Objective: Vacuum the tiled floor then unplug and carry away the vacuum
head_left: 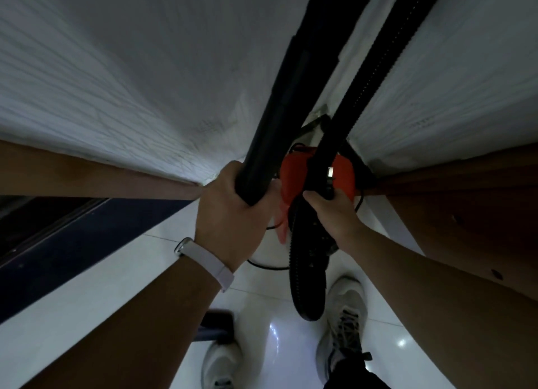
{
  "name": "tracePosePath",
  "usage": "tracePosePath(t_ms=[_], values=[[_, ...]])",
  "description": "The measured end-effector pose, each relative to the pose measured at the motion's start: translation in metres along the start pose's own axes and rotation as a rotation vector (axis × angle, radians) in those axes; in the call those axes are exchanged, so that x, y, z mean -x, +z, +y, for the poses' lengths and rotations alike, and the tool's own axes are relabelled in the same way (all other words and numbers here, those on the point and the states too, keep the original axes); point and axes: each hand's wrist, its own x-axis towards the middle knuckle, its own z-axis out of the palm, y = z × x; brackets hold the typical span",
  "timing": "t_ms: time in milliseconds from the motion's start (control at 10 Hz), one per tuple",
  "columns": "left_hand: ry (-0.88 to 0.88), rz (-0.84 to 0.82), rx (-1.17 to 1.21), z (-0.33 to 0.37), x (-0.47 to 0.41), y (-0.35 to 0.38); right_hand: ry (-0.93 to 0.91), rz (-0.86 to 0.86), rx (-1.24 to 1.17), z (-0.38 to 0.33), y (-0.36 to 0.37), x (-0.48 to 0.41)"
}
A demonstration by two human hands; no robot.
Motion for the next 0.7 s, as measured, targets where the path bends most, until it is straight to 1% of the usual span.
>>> tracePosePath(t_ms=[100,200,300,400,500,600,700], values=[[0.007,-0.009,-0.005,-0.005,0.007,-0.005,-0.014,0.013,0.077,-0.003,-0.007,-0.002],[-0.039,-0.047,-0.002,-0.007,0.017,-0.015,-0.053,0.005,0.071,-0.007,-0.015,0.008],[-0.059,-0.075,-0.027,-0.017,0.029,-0.024,-0.139,-0.015,0.119,-0.009,-0.022,0.025],[-0.034,-0.121,-0.06,-0.023,0.037,-0.035,-0.217,-0.011,0.239,-0.01,-0.027,0.044],[0.033,-0.193,-0.098,-0.022,0.046,-0.046,-0.264,-0.03,0.285,-0.01,-0.038,0.07],[0.081,-0.204,-0.157,-0.003,0.056,-0.064,-0.305,0.001,0.389,-0.027,-0.051,0.113],[0.214,-0.248,-0.238,0.025,0.078,-0.091,-0.393,0.057,0.515,-0.045,-0.06,0.165]])
